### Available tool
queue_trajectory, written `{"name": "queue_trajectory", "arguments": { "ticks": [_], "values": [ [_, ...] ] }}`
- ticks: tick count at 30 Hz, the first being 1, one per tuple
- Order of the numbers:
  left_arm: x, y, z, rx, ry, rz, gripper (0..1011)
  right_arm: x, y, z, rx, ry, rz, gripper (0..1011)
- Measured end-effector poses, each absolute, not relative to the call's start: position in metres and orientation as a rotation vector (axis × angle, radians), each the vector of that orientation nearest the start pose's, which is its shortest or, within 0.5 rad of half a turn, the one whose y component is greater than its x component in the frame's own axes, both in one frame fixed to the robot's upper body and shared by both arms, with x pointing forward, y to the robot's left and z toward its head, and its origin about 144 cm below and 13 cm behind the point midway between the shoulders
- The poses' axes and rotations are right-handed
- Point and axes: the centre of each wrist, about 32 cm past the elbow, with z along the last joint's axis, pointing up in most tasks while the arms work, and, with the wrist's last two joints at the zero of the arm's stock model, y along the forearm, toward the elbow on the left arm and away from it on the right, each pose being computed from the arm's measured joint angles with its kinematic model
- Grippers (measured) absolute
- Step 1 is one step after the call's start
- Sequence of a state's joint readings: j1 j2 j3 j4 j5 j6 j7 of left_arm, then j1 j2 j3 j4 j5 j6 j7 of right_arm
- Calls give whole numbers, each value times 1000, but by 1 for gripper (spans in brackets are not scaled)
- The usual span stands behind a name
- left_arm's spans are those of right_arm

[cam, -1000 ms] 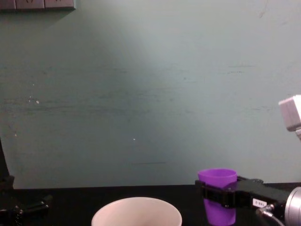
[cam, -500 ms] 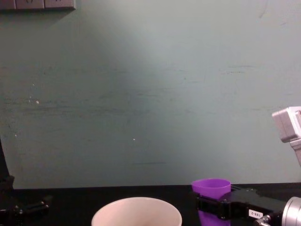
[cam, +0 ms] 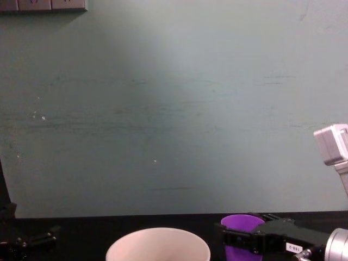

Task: Pick up the cup and pour the mung beans from the cup into the bowl.

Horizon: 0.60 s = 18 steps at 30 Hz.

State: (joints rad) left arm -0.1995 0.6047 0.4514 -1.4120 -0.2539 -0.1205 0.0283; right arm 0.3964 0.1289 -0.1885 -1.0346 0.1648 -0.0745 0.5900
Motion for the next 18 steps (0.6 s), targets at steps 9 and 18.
{"name": "queue_trajectory", "arguments": {
  "ticks": [9, 18],
  "values": [
    [489, 310, 1140, 304, -285, 1248, 1000, 556, -235, 1126, -37, 45, -887, 1003],
    [489, 310, 1140, 304, -285, 1248, 1000, 542, -240, 1139, 60, -27, -942, 1002]
  ]
}}
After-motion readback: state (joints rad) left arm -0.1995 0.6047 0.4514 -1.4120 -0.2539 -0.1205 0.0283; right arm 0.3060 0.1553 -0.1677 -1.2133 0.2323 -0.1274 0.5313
